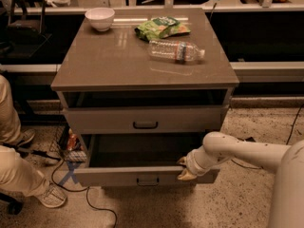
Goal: Open middle drawer
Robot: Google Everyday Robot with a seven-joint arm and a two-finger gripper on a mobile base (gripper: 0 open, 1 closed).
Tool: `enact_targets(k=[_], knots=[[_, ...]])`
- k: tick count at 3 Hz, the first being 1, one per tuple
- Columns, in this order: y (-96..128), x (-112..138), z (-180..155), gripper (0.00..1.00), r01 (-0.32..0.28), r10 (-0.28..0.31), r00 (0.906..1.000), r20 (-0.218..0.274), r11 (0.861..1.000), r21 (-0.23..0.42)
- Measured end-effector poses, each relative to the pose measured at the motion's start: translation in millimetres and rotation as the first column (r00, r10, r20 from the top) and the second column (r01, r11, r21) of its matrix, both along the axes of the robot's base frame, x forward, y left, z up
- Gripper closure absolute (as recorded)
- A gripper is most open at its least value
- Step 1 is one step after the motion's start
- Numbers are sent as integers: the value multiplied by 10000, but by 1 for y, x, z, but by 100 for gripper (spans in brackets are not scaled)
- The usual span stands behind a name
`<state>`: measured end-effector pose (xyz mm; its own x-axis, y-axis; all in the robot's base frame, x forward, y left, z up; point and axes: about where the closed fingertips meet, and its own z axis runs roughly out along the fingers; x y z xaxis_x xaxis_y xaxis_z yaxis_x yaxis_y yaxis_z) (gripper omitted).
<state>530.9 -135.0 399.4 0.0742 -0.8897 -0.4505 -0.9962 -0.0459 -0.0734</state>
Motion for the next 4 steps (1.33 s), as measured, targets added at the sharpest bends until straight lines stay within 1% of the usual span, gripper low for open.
enact_targets(k=[1, 2, 3, 4], knots=[[0, 1, 0, 100, 0, 0, 10000, 0, 10000, 0], [-2, -16, -9, 100, 343, -344, 9994, 12, 9984, 441], [-2, -15, 0, 74, 343, -344, 9994, 12, 9984, 441], [-2, -15, 0, 50, 343, -344, 9994, 12, 9984, 441]])
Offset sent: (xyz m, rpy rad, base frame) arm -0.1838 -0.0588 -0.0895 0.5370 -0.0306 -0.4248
